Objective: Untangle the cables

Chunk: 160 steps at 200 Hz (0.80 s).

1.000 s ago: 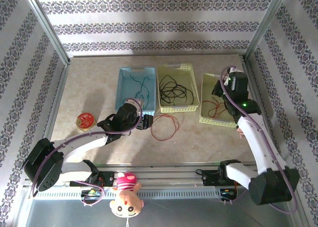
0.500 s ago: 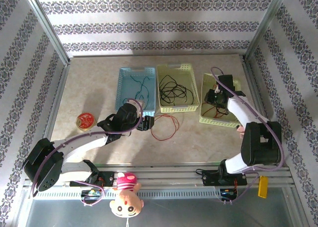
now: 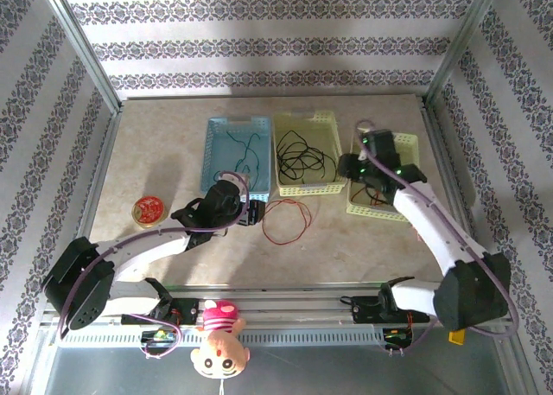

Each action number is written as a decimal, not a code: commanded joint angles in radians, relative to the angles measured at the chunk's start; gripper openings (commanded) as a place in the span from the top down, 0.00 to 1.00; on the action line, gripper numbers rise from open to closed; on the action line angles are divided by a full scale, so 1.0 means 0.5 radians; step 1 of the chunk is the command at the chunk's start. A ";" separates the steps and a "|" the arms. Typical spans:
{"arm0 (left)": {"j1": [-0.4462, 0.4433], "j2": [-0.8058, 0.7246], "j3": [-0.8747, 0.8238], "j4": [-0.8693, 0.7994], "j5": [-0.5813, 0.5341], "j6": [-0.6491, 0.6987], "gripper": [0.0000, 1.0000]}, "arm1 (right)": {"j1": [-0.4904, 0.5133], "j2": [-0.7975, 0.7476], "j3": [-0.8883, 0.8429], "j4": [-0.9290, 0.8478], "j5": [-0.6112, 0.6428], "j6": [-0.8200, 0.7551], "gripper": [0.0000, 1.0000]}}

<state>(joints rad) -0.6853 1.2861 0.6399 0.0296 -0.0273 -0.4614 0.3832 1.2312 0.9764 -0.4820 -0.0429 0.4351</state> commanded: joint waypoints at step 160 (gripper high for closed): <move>-0.001 -0.063 0.052 -0.097 -0.060 -0.012 0.22 | 0.726 0.885 -0.282 0.264 0.153 0.101 0.58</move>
<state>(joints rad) -0.6853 1.2781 0.6426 0.0074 -0.0372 -0.4656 0.7418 1.6337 0.8547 -0.3710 0.0013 0.4618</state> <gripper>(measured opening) 0.774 0.431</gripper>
